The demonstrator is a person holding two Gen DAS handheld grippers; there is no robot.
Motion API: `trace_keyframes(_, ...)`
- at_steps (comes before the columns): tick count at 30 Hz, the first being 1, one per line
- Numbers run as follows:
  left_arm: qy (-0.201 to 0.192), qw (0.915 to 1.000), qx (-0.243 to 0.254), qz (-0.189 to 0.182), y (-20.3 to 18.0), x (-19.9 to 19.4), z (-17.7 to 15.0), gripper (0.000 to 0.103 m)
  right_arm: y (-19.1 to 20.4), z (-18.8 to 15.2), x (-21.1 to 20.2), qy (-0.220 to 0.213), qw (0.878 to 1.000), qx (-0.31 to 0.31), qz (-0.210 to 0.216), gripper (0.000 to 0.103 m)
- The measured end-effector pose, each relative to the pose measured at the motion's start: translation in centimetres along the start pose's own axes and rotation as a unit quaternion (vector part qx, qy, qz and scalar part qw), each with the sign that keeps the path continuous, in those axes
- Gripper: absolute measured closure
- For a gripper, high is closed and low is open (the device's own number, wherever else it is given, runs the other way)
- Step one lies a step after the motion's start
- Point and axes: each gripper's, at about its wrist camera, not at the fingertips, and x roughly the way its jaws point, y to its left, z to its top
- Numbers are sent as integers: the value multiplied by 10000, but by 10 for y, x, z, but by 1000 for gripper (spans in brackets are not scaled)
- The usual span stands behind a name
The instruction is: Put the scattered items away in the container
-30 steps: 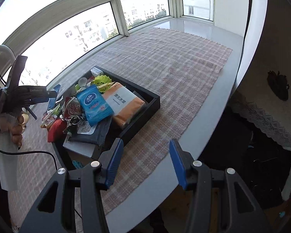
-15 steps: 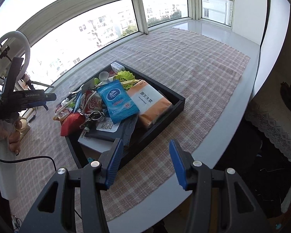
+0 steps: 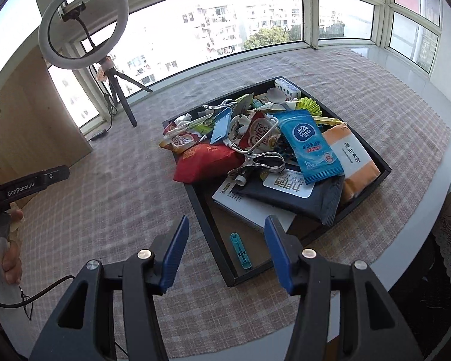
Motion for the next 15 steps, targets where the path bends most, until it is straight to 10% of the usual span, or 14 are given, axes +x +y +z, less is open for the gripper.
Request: trace_keyframes(15, -165, 9899, -1278, 598, 141, -62, -90, 26, 144, -12, 22, 149, 9911, -1032, 830, 47)
